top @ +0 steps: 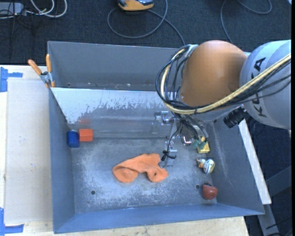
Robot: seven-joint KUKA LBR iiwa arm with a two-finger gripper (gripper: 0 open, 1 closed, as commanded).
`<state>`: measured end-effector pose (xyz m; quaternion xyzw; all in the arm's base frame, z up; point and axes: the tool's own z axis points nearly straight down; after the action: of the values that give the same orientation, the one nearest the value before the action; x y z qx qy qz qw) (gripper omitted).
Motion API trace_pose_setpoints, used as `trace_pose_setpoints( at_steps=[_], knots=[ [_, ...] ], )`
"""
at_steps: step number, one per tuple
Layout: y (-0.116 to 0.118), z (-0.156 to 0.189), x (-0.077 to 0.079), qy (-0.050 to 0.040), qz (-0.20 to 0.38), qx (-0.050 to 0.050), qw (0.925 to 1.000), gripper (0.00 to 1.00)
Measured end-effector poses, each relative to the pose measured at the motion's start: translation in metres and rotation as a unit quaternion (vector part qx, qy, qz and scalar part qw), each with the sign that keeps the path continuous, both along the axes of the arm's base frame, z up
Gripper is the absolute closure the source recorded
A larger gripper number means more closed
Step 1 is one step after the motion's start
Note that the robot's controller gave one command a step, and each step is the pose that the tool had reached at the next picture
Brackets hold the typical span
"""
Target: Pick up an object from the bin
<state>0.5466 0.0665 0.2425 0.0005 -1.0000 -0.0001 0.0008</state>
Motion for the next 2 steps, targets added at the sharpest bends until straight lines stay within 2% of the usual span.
trace_pose_setpoints(
  at_steps=[1,2],
  knots=[
    [0.002,-0.038,-0.01,-0.0014,0.021,0.0,0.9998,0.0],
    [0.041,-0.091,-0.047,0.0014,0.076,0.0,0.9971,0.0]
  ],
)
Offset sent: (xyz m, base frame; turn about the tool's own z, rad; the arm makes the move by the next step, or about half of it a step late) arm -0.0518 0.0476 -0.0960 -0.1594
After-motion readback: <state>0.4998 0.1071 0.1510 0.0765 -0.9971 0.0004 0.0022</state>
